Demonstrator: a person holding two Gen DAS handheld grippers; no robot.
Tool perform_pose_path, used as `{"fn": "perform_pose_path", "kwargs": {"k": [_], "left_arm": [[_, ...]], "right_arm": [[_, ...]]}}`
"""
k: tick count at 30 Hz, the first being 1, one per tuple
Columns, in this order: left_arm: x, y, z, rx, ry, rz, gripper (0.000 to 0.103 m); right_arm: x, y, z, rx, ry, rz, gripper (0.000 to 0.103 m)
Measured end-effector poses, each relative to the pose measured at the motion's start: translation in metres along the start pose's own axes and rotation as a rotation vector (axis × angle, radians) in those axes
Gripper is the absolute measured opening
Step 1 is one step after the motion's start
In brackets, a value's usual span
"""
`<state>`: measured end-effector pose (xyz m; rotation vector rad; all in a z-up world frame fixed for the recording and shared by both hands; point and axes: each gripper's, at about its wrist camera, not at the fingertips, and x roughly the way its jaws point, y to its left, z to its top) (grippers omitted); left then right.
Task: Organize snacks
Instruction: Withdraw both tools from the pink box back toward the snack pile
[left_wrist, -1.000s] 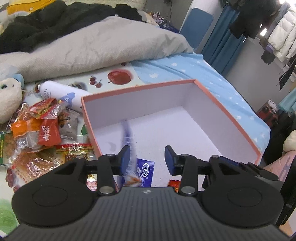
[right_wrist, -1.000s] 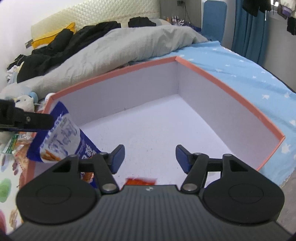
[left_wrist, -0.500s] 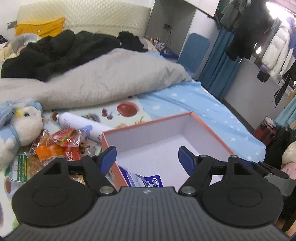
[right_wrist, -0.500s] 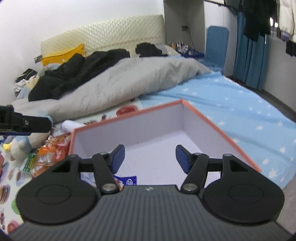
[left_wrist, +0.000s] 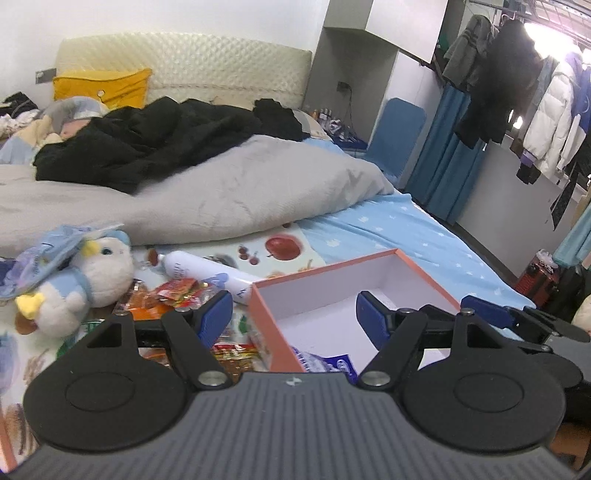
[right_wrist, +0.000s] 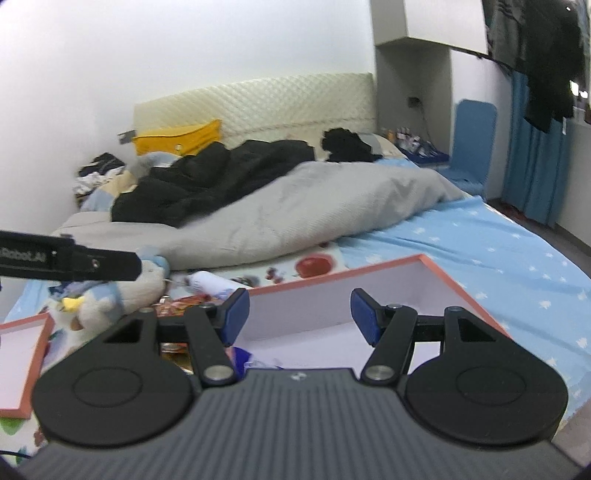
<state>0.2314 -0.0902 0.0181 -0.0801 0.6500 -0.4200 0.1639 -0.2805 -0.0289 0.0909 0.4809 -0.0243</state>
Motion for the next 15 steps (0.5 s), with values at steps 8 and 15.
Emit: {"fn": "perform_pose_path", "kwargs": {"k": [8, 15], "left_arm": [[-0.030, 0.024, -0.019, 0.009, -0.012, 0.040, 0.078], [-0.045, 0.044, -0.044, 0.005, 0.007, 0.068, 0.078]], "right_arm": [[-0.014, 0.027, -0.003, -0.028, -0.028, 0.034, 0.063], [-0.022, 0.045, -0.020, -0.038, -0.009, 0.050, 0.063]]}}
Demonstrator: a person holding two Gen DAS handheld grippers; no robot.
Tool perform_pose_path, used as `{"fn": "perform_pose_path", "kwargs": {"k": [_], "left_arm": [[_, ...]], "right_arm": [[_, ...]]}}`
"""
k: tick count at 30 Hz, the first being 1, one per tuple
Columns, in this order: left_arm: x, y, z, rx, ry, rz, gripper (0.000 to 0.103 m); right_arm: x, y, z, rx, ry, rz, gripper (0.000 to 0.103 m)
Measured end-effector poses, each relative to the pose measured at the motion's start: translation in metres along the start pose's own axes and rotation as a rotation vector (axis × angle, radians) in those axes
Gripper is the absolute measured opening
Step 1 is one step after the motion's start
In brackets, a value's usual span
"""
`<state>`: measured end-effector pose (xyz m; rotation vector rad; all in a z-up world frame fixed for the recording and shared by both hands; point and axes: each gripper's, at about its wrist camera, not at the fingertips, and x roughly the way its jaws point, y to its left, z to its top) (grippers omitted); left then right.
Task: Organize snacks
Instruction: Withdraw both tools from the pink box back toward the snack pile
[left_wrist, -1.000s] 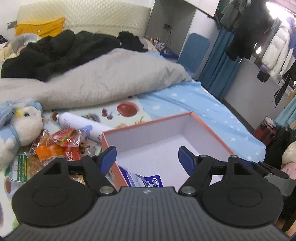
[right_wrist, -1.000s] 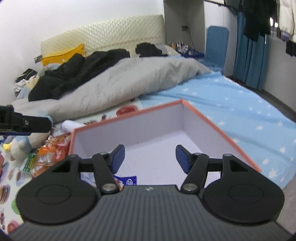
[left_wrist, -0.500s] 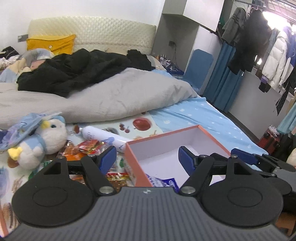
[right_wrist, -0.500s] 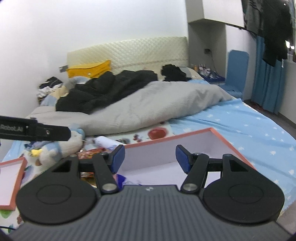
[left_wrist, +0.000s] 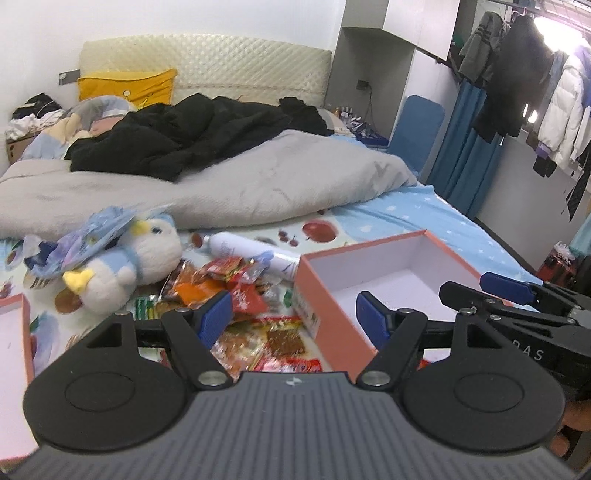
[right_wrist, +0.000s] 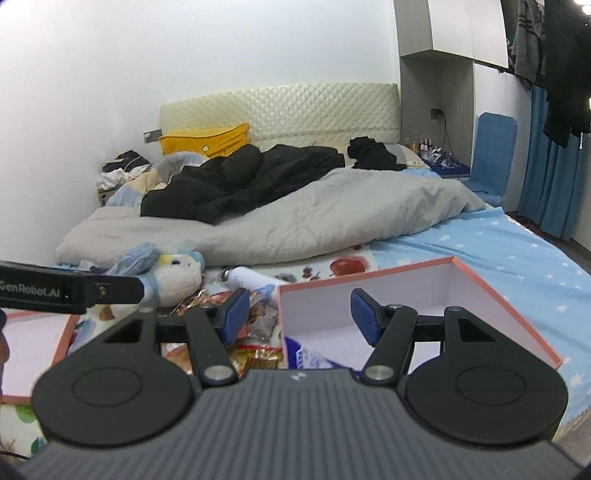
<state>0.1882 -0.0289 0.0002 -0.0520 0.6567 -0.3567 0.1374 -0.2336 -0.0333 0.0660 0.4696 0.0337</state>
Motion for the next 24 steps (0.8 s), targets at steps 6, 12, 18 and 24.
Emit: {"fn": "perform_pose_path", "kwargs": {"k": [6, 12, 18, 24], "left_arm": [[-0.014, 0.018, -0.023, -0.022, 0.025, 0.026, 0.078], [-0.027, 0.032, -0.037, -0.056, 0.027, 0.045, 0.078], [-0.038, 0.045, -0.054, -0.112, 0.026, 0.055, 0.078], [-0.041, 0.062, -0.079, -0.189, 0.041, 0.058, 0.078]], "right_arm": [[-0.006, 0.019, -0.017, -0.013, 0.036, 0.022, 0.063], [-0.017, 0.033, -0.033, -0.004, 0.045, 0.055, 0.063], [-0.025, 0.048, -0.049, -0.031, 0.073, 0.101, 0.063], [-0.028, 0.061, -0.068, -0.033, 0.126, 0.113, 0.063]]}}
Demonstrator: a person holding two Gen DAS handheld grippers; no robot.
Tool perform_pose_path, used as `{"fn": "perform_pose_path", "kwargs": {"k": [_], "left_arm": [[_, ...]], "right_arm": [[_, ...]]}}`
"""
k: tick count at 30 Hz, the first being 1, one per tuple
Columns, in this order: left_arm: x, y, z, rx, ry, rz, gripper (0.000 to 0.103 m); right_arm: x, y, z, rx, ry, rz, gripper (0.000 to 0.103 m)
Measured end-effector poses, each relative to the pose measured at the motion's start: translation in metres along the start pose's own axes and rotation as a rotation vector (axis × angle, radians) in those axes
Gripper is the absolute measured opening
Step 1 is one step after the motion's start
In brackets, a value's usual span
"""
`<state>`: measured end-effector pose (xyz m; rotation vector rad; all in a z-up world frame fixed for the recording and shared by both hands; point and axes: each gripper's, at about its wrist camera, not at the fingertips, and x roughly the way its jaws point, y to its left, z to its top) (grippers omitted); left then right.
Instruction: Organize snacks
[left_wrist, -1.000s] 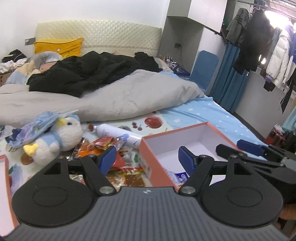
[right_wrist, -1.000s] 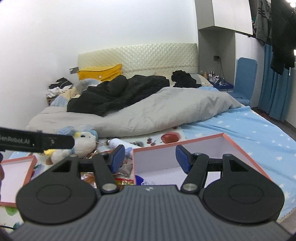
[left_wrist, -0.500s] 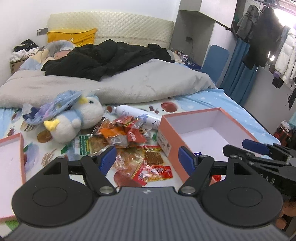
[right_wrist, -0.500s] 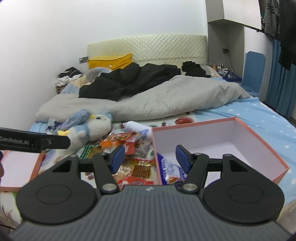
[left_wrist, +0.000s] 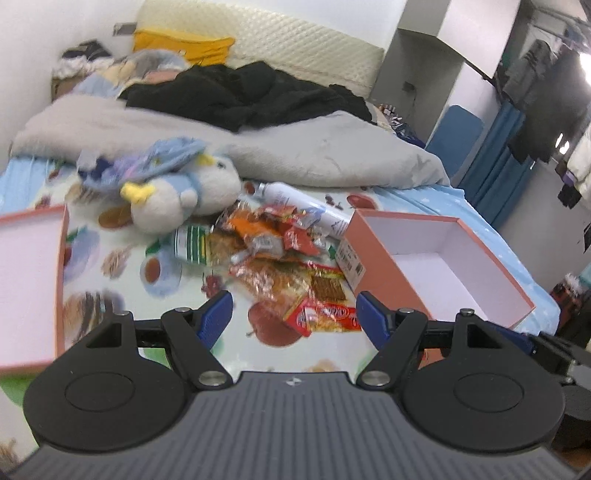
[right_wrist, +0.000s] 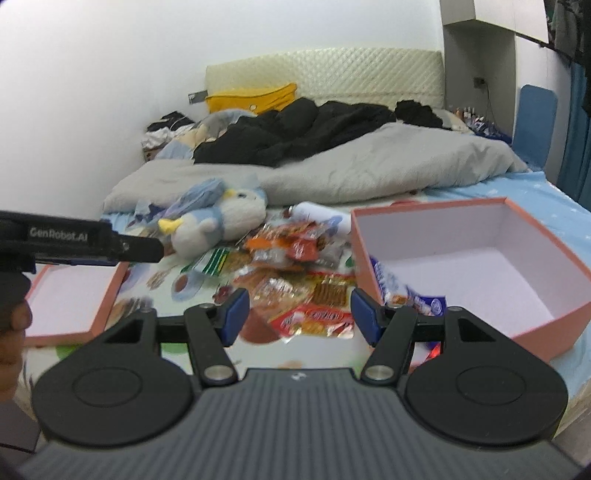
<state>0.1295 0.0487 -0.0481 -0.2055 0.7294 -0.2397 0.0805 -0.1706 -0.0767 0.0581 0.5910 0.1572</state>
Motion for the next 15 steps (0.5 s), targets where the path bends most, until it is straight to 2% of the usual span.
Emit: {"fn": "perform_pose_path", "kwargs": {"k": [7, 15], "left_arm": [[0.016, 0.024, -0.019, -0.040, 0.023, 0.005, 0.078], [0.062, 0.051, -0.026, -0.099, 0.064, -0.005, 0.078]], "right_arm": [[0.015, 0.010, -0.017, -0.012, 0.054, -0.002, 0.063], [0.055, 0.023, -0.029, -0.053, 0.101, -0.002, 0.063]]}}
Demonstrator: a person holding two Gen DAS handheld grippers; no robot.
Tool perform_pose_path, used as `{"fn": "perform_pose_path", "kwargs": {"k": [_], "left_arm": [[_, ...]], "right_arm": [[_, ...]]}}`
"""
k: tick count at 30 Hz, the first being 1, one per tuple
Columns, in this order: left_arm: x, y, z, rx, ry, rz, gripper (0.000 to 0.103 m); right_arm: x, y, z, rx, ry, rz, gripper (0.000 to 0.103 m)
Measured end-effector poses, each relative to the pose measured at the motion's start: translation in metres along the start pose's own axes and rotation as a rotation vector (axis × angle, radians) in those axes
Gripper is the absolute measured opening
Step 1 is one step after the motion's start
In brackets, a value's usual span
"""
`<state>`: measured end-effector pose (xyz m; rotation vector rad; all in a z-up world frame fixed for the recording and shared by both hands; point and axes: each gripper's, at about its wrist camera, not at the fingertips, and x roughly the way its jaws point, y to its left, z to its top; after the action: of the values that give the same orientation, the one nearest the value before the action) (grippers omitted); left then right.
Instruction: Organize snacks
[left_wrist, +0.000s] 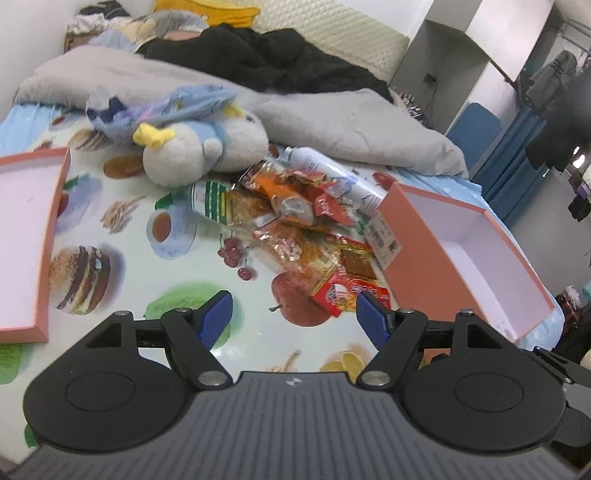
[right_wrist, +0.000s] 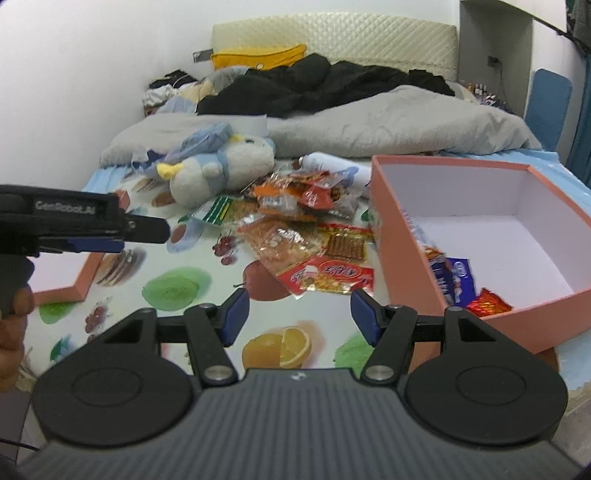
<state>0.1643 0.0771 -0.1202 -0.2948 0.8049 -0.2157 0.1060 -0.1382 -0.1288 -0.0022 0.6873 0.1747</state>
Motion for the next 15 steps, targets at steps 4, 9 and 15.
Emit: {"fn": "perform_pose_path", "kwargs": {"k": [4, 9, 15], "left_arm": [[0.030, 0.015, 0.004, -0.026, 0.018, -0.010, 0.078], [0.071, 0.028, 0.010, -0.057, 0.033, -0.036, 0.078], [0.119, 0.040, 0.012, -0.104, 0.039, -0.084, 0.077]], "right_arm": [[0.026, 0.007, 0.003, -0.027, 0.006, -0.009, 0.063], [0.063, 0.007, 0.005, -0.035, 0.009, -0.035, 0.063], [0.101, 0.002, 0.001, -0.049, 0.023, -0.072, 0.063]]}}
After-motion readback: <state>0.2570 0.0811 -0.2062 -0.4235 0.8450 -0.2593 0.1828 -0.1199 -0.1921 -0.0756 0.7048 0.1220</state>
